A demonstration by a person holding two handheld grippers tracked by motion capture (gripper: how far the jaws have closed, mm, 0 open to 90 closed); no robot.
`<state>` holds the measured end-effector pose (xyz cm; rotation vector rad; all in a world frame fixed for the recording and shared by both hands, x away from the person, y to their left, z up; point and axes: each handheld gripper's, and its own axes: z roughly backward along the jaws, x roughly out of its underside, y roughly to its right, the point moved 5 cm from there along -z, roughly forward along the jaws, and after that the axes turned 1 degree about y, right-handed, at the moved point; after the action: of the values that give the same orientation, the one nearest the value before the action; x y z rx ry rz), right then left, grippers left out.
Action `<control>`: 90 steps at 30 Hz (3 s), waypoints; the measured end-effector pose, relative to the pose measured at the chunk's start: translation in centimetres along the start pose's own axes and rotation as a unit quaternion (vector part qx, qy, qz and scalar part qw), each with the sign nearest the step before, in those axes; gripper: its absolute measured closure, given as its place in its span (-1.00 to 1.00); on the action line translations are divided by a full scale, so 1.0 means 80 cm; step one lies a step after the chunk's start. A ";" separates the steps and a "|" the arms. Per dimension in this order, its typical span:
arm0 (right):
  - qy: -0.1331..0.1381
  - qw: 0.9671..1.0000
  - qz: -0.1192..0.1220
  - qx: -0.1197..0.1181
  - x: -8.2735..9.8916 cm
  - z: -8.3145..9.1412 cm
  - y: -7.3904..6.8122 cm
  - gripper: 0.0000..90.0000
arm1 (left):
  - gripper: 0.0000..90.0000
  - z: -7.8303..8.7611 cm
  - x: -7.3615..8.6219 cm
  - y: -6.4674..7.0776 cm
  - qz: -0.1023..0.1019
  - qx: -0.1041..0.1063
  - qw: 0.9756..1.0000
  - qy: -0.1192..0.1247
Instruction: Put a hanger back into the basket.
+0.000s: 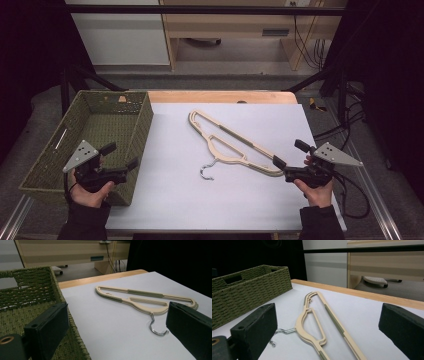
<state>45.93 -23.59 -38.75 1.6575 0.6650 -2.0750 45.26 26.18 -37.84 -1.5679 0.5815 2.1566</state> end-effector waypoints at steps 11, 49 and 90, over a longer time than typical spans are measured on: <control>0.001 1.000 0.001 -0.005 -0.003 -0.001 -0.005 -0.94 | -0.89 -0.018 -0.001 0.023 -0.006 0.013 1.000 -0.015; -0.025 0.999 0.011 -0.020 0.006 -0.015 -0.014 -0.93 | -0.57 -0.194 0.031 0.136 -0.037 0.078 0.985 -0.149; -0.035 0.999 0.014 -0.026 0.012 -0.022 -0.017 -0.93 | 0.82 -0.285 0.106 0.151 -0.021 0.086 0.968 -0.235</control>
<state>46.35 -21.48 -39.86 1.5501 0.6629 -2.0672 54.10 4.28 -51.24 -0.9224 0.5497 2.2653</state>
